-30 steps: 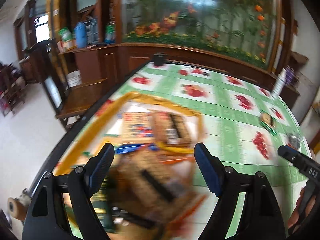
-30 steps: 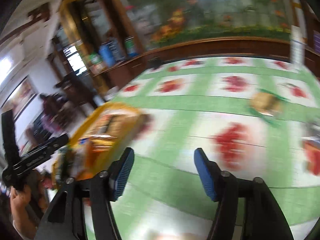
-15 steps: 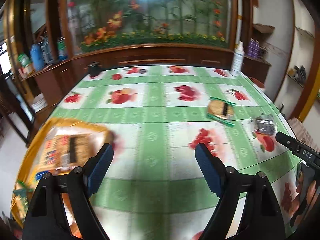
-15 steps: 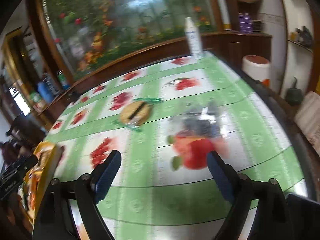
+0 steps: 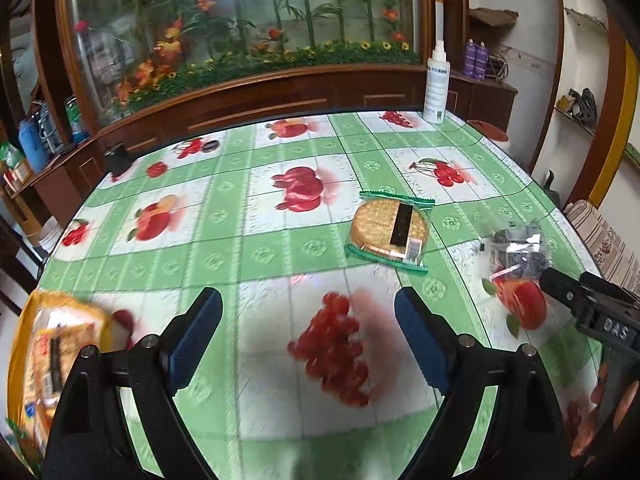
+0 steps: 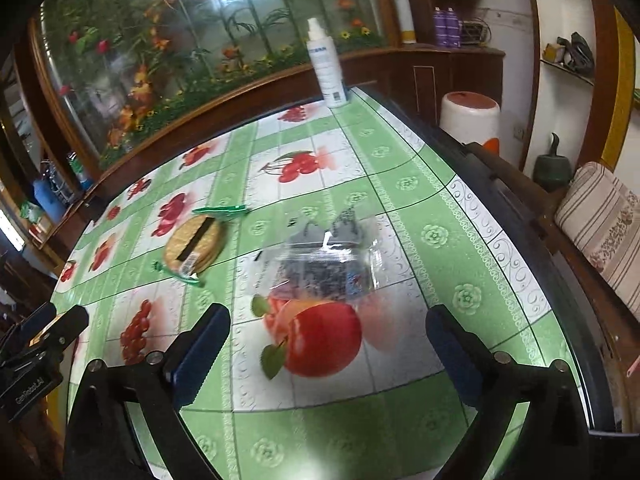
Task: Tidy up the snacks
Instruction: 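Move both grippers back toward the round cracker pack and clear bag, then grasp the clear bag with the right gripper while the left grasps the round cracker pack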
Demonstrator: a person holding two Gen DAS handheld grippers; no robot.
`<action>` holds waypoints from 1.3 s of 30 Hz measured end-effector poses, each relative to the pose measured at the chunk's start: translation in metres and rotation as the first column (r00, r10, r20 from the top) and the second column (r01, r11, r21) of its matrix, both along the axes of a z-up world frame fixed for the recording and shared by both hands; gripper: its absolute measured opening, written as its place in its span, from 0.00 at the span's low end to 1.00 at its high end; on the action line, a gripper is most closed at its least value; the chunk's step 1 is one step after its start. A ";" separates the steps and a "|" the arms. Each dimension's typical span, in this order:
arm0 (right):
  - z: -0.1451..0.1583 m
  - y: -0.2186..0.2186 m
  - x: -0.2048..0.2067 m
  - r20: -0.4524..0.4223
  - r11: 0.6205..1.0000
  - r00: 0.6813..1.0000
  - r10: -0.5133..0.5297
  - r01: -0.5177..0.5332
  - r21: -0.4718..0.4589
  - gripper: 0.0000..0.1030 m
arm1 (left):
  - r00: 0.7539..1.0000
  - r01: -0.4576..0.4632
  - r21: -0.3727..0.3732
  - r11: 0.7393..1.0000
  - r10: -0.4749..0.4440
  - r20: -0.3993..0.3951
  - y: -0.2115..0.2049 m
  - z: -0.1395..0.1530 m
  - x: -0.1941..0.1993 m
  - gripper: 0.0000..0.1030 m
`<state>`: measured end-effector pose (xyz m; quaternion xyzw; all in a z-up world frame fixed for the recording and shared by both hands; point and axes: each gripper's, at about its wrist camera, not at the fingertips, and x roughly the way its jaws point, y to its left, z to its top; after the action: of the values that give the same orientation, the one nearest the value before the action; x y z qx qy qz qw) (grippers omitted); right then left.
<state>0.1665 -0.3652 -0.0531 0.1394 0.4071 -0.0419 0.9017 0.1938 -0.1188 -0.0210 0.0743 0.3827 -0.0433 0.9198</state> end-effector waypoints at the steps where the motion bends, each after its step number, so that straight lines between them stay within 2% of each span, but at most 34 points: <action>1: -0.001 -0.001 0.003 -0.005 1.000 1.000 -0.004 0.004 0.000 0.98 | 1.000 0.001 0.009 1.000 -0.001 -0.006 -0.004 -0.003 0.006 0.86; 9: -0.011 -0.002 0.035 -0.054 0.997 0.997 -0.048 0.045 -0.061 1.00 | 0.998 0.038 0.028 0.999 -0.037 -0.046 -0.032 -0.020 0.054 0.86; 14: -0.018 -0.004 0.053 -0.083 0.997 0.995 -0.058 0.053 -0.063 1.00 | 0.996 0.053 0.030 0.998 -0.050 -0.070 -0.043 -0.031 0.079 0.86; 19: -0.028 -0.003 0.066 -0.110 0.996 0.992 -0.057 0.048 -0.080 1.00 | 0.994 0.053 0.007 0.999 -0.052 -0.098 -0.048 -0.042 0.096 0.87; 21: -0.028 -0.001 0.069 -0.110 0.995 0.992 -0.054 0.044 -0.089 1.00 | 0.995 0.050 -0.001 0.999 -0.050 -0.087 -0.050 -0.044 0.097 0.94; 24: -0.029 0.004 0.074 -0.119 0.992 0.992 -0.041 0.027 -0.122 1.00 | 0.996 0.044 -0.008 0.999 -0.044 -0.073 -0.052 -0.047 0.099 1.00; 27: -0.030 0.011 0.077 -0.122 0.989 0.992 -0.022 0.004 -0.150 1.00 | 0.997 0.053 -0.008 0.999 -0.054 -0.050 -0.052 -0.048 0.100 1.00; 32: -0.030 0.016 0.079 -0.117 0.985 0.993 0.005 -0.025 -0.171 0.98 | 0.996 0.090 0.056 0.994 -0.089 -0.025 -0.060 -0.045 0.098 0.99; 35: -0.030 0.019 0.079 -0.121 0.984 0.992 0.020 -0.041 -0.176 0.98 | 0.992 0.112 0.013 0.994 -0.111 -0.057 -0.061 -0.043 0.098 0.98; 37: -0.030 0.019 0.078 -0.124 0.985 0.992 0.017 -0.039 -0.171 0.99 | 0.989 0.135 -0.059 0.989 -0.138 -0.048 -0.060 -0.037 0.095 0.98; 39: -0.030 0.017 0.077 -0.118 0.987 0.993 0.013 -0.032 -0.160 1.00 | 0.985 0.165 -0.078 0.983 -0.168 -0.040 -0.065 -0.035 0.093 0.98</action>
<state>0.2431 -0.3485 -0.0833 0.0587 0.4559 -0.0728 0.8851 0.2866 -0.1833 -0.0565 0.0707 0.3946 -0.1362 0.9059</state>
